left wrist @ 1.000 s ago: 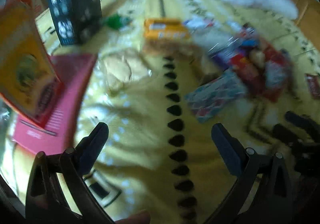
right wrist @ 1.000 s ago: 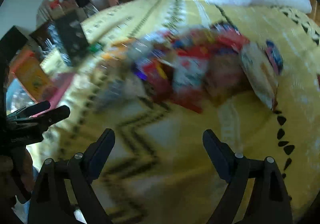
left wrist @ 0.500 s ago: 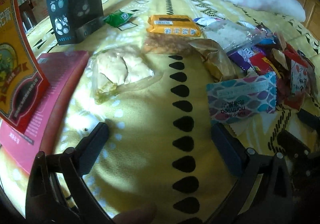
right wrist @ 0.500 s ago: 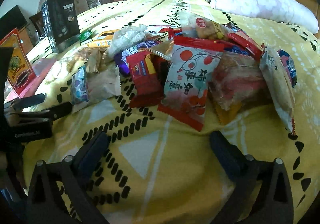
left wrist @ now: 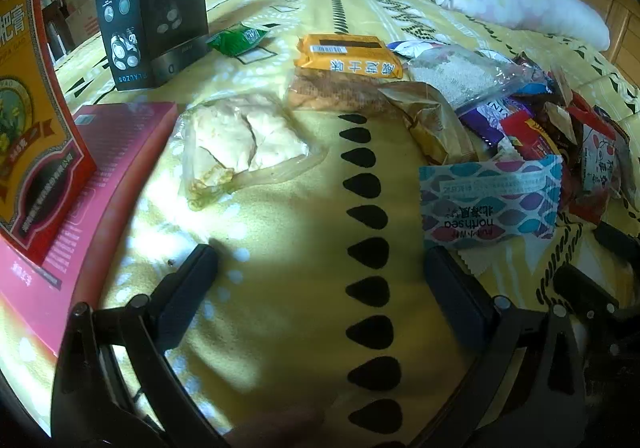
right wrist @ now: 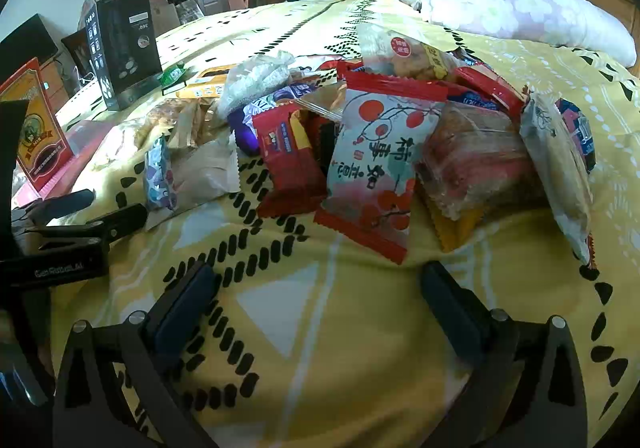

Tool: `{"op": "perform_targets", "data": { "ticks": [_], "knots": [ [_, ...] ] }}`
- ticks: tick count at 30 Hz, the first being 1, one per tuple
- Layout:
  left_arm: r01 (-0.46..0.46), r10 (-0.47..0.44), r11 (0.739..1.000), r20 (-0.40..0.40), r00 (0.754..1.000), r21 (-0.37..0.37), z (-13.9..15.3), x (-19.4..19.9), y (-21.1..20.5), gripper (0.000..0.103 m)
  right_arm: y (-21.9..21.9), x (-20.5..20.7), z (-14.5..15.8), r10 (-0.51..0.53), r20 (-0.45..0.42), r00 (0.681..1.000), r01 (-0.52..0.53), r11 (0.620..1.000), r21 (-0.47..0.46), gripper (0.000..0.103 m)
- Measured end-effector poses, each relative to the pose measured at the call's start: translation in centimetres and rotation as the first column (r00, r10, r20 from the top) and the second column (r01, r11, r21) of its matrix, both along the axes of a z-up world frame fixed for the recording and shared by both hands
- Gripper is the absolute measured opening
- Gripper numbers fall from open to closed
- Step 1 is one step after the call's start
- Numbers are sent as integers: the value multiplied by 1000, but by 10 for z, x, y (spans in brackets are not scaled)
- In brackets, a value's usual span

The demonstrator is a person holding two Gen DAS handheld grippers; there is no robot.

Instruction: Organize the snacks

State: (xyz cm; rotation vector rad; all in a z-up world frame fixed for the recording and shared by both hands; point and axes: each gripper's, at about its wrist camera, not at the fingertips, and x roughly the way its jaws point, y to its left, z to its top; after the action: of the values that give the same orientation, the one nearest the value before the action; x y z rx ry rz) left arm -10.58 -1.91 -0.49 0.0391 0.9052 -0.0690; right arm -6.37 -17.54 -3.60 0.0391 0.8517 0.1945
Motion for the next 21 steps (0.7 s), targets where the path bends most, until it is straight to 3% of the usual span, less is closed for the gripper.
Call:
{"op": "perform_targets", "data": {
  "ticks": [21],
  "knots": [
    [0,0,1000,-4,1000,6,-1,2,0,103,0,0,0,0,-1,1000,0,1000,-2,103]
  ]
}}
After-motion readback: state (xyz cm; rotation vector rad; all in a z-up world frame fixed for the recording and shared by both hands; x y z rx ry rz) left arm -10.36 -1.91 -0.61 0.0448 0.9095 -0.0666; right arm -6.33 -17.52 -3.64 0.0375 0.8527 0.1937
